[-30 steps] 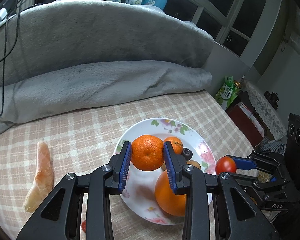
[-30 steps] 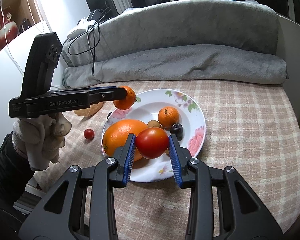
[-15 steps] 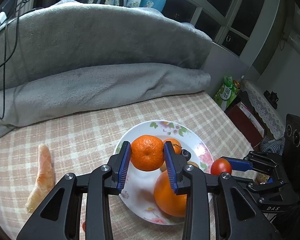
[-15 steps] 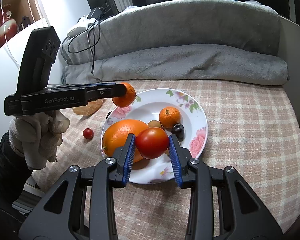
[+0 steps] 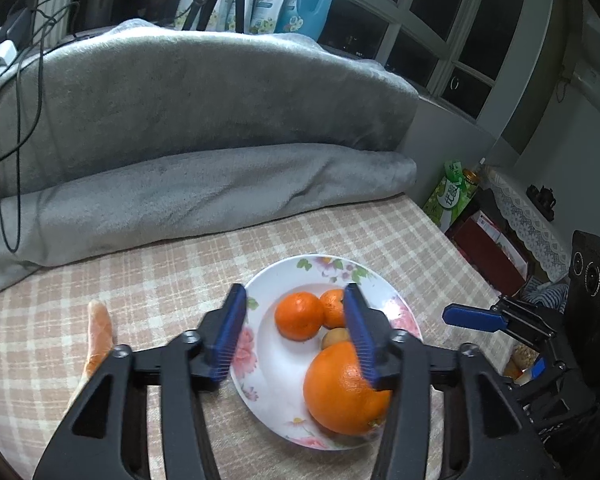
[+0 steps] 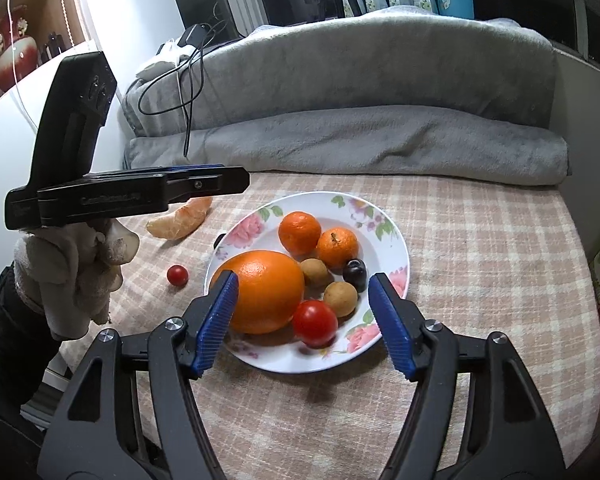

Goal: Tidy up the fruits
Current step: 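Open the left tool to drop the tangerine while the right tool releases the tomato onto the plate, then withdraw both tools from the plate toward the remaining fruits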

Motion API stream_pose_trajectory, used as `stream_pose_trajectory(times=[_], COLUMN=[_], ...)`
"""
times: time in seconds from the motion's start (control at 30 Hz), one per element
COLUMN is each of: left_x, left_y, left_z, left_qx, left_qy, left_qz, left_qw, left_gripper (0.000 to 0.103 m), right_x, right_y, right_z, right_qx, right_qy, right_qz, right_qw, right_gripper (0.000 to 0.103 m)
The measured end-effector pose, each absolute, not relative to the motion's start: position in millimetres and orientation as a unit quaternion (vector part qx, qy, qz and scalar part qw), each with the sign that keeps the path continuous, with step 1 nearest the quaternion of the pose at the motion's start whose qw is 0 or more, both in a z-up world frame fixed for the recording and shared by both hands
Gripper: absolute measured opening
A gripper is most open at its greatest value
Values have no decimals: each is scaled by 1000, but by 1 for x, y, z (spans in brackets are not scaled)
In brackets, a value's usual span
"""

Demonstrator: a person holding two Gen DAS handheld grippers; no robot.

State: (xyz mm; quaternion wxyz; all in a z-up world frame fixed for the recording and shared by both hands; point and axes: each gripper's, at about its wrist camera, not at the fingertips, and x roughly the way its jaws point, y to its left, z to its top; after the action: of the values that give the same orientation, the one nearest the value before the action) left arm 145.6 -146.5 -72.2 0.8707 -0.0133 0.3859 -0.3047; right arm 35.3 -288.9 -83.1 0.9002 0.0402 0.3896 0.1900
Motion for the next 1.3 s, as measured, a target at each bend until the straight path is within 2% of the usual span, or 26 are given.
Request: stream_pose_trajectory(times=[0.13, 0.2, 0.3, 0.43, 1.3], left_x=[142, 140, 137, 133, 113], left_y=[-144, -143, -142, -141, -118], left_z=[-68, -67, -65, -61, -45], left_qx=[-10, -9, -7, -1, 9], left_qy=[375, 373, 368, 361, 331], left_qz=[-300, -299, -297, -291, -262], left_qw=[877, 878, 881, 886, 906], left_gripper=[67, 68, 77, 81, 81], right_x=[34, 34, 34, 34, 40], right_y=[-287, -287, -287, -288, -277], right_z=[-80, -79, -79, -76, -59], right_qx=[33, 32, 31, 30, 24], right_qy=[385, 384, 383, 380, 371], right_qz=[183, 182, 179, 176, 166], right_qw=[904, 905, 905, 907, 913], right_gripper=[90, 91, 91, 98, 98])
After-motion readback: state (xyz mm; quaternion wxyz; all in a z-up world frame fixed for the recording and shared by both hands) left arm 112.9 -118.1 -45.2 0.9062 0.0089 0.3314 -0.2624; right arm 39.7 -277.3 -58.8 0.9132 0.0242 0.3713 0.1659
